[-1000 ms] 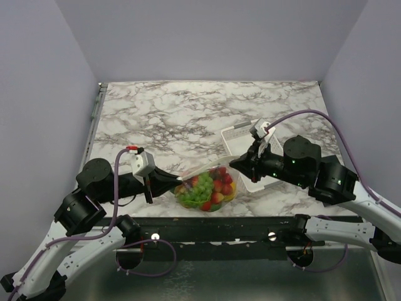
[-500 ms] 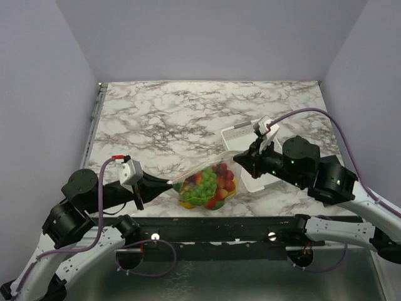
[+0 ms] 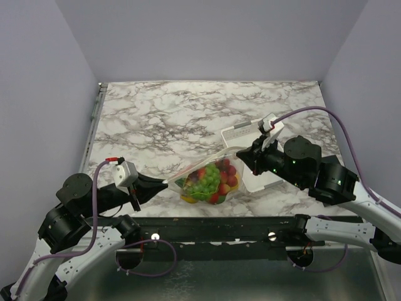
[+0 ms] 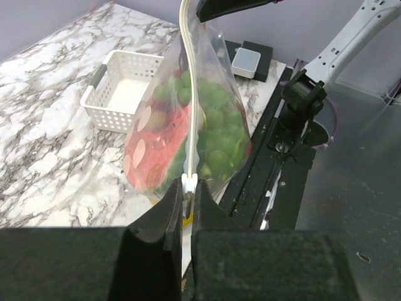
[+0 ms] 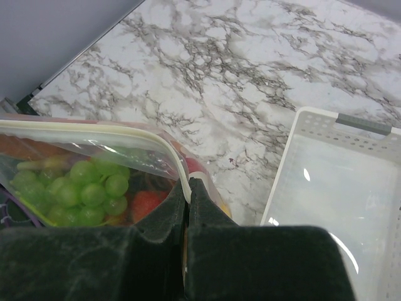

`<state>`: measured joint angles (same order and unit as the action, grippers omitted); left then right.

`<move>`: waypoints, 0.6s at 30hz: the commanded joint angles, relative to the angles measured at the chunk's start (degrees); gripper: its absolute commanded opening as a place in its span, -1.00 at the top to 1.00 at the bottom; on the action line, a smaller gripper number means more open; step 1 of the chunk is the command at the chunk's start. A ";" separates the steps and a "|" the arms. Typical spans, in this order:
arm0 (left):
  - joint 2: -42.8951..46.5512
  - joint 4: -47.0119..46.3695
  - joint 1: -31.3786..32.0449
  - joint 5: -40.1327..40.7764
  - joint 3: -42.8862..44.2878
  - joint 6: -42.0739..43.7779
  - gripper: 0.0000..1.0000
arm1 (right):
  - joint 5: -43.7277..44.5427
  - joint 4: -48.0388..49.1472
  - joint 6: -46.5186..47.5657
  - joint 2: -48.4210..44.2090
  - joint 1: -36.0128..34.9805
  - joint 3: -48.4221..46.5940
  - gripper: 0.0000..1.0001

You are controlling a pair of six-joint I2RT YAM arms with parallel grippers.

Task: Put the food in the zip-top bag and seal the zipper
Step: Zip the zipper food storage bag at the center of the board.

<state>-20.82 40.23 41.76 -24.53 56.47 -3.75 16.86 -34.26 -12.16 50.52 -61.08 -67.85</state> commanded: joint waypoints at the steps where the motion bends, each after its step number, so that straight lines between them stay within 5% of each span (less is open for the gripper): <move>1: 1.69 0.58 -0.05 4.43 0.76 -0.99 1.00 | 7.01 1.04 0.57 -1.41 0.96 0.10 0.99; 13: 0.79 1.18 0.06 6.25 1.10 -0.21 0.99 | 8.11 1.04 0.92 -2.61 0.97 -0.61 0.99; 18: 0.38 0.70 0.02 6.59 1.18 -0.29 0.74 | 3.94 3.31 2.73 -3.26 0.97 0.09 0.99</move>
<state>-20.99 40.49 41.76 -20.05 56.47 -3.81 17.12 -33.67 -12.03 49.56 -61.08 -67.85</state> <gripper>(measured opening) 0.062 0.009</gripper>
